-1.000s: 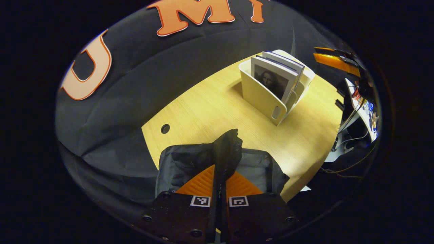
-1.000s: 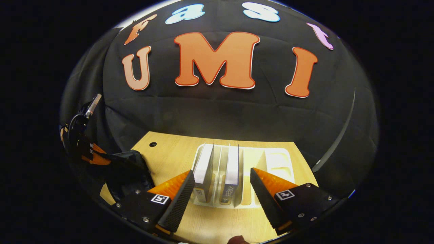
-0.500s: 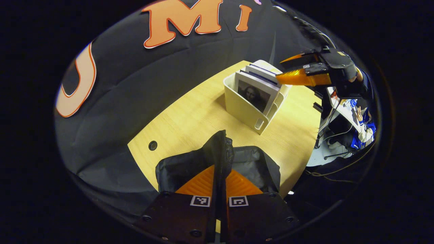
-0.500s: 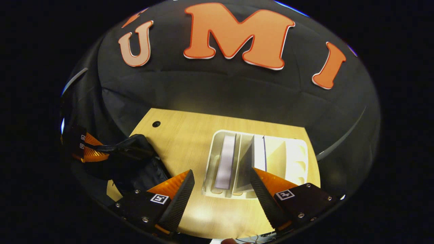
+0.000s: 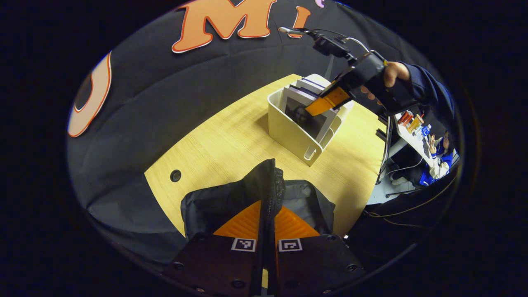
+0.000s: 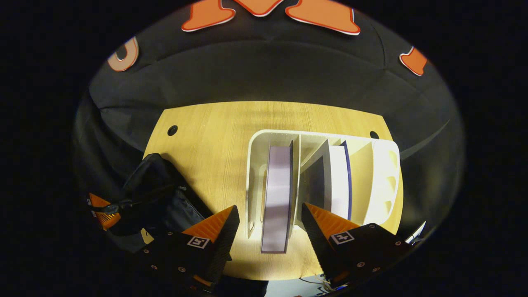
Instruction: Open the schoolbag, grab two books from the bookshelf and put them into the schoolbag.
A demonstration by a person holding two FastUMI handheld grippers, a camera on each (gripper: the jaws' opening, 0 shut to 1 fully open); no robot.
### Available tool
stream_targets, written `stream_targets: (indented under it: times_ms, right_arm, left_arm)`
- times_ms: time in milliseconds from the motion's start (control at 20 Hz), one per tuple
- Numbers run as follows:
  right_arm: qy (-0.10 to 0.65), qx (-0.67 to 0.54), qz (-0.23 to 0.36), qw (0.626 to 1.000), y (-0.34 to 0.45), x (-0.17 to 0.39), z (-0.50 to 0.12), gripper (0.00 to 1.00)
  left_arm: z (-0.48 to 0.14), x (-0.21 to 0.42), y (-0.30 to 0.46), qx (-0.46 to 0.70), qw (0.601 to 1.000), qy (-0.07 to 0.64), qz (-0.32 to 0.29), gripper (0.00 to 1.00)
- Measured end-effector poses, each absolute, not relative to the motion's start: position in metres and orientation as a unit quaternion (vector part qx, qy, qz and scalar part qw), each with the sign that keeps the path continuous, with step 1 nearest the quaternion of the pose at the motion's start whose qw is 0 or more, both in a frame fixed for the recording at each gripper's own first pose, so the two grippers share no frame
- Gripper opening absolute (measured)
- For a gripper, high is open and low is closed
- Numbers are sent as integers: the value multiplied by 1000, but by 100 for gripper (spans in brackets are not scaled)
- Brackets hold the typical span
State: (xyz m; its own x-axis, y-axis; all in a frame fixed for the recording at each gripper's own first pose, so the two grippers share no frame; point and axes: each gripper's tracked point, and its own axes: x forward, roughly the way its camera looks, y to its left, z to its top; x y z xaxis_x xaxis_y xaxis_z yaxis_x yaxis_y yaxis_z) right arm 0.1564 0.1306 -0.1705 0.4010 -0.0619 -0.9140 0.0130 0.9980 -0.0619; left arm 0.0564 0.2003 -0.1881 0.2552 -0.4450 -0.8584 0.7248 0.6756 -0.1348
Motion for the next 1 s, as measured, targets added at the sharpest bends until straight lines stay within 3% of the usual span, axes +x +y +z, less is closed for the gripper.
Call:
stream_targets:
  times_ms: [50, 250, 400, 1000]
  right_arm:
    - [559, -16, -23, 829, 131, 157, -176, 88]
    - [592, 0, -44, 805, 126, 162, -190, 62]
    - [611, 14, -65, 789, 121, 157, -192, 38]
    - [581, 55, -62, 810, 111, 79, -132, 31]
  left_arm:
    - [-189, 57, 200, 145, 778, 482, -375, 6]
    - [-192, 60, 200, 143, 777, 487, -372, 6]
    - [-195, 59, 199, 138, 775, 491, -373, 6]
    - [-209, 56, 188, 152, 765, 497, -381, 6]
